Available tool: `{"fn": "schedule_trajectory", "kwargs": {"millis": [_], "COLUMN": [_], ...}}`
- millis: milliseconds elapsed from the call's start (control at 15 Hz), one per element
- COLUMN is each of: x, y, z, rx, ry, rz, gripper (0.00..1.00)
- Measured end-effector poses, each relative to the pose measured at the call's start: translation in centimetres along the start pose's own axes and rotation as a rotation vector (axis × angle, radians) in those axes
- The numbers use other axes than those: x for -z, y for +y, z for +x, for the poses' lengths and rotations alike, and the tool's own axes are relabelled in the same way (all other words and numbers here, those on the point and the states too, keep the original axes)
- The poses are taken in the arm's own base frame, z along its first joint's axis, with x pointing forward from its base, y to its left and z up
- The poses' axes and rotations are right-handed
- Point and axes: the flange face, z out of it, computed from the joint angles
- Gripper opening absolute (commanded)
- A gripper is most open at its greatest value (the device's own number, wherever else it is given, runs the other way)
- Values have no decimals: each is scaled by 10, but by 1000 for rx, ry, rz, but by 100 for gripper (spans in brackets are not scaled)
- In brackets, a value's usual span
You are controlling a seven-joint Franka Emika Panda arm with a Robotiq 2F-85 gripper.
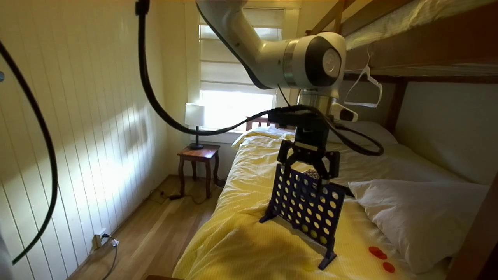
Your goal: Put the yellow chip inside the gameboard.
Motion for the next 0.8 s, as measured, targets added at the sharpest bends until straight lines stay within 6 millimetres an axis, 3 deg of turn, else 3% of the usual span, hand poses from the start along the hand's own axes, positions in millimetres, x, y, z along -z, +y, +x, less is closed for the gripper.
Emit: {"fn": "schedule_trajectory", "kwargs": {"millis": [133,533,800], "x": [-10,-10,-34], "y": [-1,-1,-9], "z": [4,5,17], "rx": [8,8,-11], "ry": [-19,-20,-36], "rz": [-3,-4,-11], "gripper": [100,100,100]}}
